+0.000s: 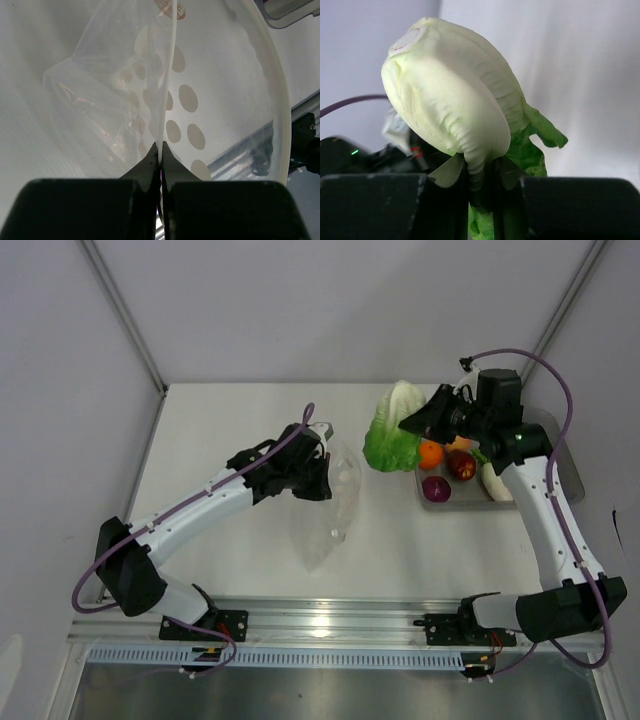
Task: Place the food in the zip-top bag and seal the zipper
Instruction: Place the fake vegetable in the zipper food storage bag.
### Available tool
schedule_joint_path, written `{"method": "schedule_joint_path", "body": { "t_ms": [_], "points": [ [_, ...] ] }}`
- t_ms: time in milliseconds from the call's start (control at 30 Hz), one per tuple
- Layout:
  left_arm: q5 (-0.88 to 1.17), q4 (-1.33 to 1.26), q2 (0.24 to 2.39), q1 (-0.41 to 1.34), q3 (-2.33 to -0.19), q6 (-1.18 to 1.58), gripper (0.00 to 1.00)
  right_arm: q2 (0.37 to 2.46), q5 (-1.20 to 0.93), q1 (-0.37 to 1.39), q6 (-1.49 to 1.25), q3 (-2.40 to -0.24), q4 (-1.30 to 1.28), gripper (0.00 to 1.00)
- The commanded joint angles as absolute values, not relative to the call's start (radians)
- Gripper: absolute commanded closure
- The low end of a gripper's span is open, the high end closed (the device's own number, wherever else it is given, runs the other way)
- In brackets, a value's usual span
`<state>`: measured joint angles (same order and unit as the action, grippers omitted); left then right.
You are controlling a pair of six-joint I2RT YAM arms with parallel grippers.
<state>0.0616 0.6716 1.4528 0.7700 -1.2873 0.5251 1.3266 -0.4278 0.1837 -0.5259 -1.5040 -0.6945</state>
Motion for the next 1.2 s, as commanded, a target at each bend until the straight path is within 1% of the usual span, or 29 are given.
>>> {"method": "schedule_joint_path", "body": {
  "t_ms": [0,100,200,300,367,467,600,733,933,1033,1167],
  "points": [
    [0.104,0.615,1.427,0.762,-1.327,0.548,1.00,1.267,-0.710,0.225,-0.759,-1.462,-0.462,1.00],
    [0.101,0.612,1.419,0.762,-1.327,0.555,0.99,1.252,-0.755,0.261,-0.833,-1.470,-0.422,1.00],
    [0.092,0.588,1.404,0.762,-1.312,0.574,0.99,1.220,-0.769,0.279,-0.940,-1.407,-0.318,1.00],
    [0.089,0.552,1.378,0.762,-1.276,0.601,0.99,1.197,-0.778,0.307,-1.063,-1.296,-0.218,1.00],
    [0.086,0.526,1.368,0.762,-1.253,0.614,0.99,1.190,-0.772,0.316,-1.103,-1.250,-0.210,1.00],
    [0.071,0.509,1.355,0.764,-1.238,0.624,0.99,1.172,-0.773,0.325,-1.134,-1.243,-0.210,1.00],
    [0.068,0.476,1.338,0.764,-1.201,0.623,0.99,1.164,-0.848,0.325,-1.195,-1.249,-0.204,1.00],
    [0.060,0.442,1.312,0.764,-1.163,0.627,0.99,1.186,-0.920,0.328,-1.210,-1.223,-0.218,1.00],
    [0.083,0.396,1.305,0.764,-1.129,0.661,0.99,1.178,-0.899,0.348,-1.218,-1.122,-0.192,1.00],
    [0.086,0.382,1.301,0.764,-1.126,0.666,0.99,1.181,-0.879,0.354,-1.189,-1.098,-0.230,1.00],
    [0.081,0.379,1.293,0.764,-1.130,0.664,1.00,1.207,-0.856,0.360,-1.071,-1.103,-0.375,1.00]
  ]
}}
